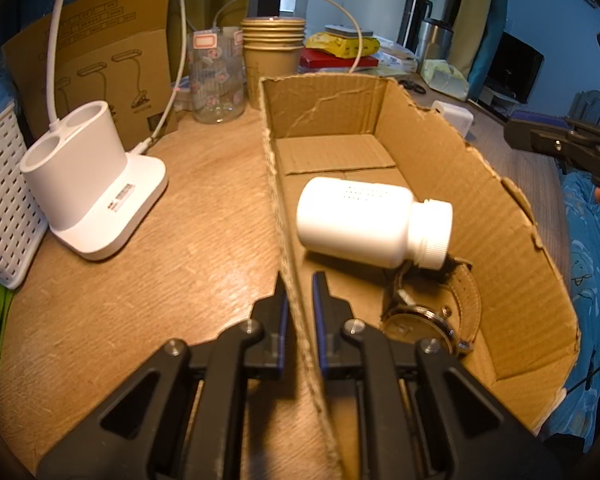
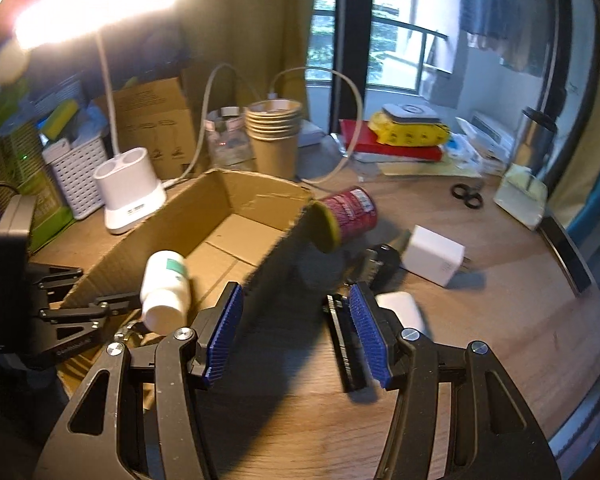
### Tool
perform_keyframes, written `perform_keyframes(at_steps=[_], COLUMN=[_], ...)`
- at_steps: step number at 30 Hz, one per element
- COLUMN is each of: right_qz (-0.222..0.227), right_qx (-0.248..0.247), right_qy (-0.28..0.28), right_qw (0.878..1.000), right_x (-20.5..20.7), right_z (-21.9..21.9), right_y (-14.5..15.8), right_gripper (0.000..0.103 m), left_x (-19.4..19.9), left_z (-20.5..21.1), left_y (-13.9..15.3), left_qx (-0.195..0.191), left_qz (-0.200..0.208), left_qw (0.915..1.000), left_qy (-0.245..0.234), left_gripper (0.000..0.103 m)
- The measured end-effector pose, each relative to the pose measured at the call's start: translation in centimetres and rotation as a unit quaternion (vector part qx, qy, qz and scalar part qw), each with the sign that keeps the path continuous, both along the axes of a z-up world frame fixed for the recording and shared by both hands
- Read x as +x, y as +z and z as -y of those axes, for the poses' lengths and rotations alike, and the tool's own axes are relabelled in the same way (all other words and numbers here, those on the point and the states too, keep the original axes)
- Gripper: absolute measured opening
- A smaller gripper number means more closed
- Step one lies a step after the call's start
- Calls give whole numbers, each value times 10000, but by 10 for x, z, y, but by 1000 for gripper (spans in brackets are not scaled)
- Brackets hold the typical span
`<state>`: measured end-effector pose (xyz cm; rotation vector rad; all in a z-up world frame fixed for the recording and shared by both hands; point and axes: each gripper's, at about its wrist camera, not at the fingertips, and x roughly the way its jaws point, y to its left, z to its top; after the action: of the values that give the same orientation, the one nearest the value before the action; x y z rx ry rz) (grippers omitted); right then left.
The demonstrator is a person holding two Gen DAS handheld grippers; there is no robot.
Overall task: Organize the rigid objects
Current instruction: 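Move the right tool back and grasp the white earbud case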
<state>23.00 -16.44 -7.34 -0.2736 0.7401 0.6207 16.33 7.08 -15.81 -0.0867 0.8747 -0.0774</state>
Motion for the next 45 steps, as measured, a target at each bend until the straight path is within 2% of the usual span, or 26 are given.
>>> perform_keyframes(at_steps=[13,19,28,45], right_qz=[14,-105,-212,-291], right_qx=[-304,-289,-453,-611], right_qy=[-813,-1101,-1143,-1171], right_qw=[9962,9934,9922,9908], right_x=[27,43,63,76], right_z=[34,48,49,36], right_y=[-24,-42,-65,-78], right_gripper=[59,59,59,59], left_x=[0,-1,0,0], left_z=[0,0,0,1], left_y=[0,0,0,0], left_qx=[2,2,1,2], left_qz=[-1,-1,-2,-4], left_qw=[10000,10000,10000,10000], left_qy=[-1,0,-1,4], left_gripper=[12,12,12,13])
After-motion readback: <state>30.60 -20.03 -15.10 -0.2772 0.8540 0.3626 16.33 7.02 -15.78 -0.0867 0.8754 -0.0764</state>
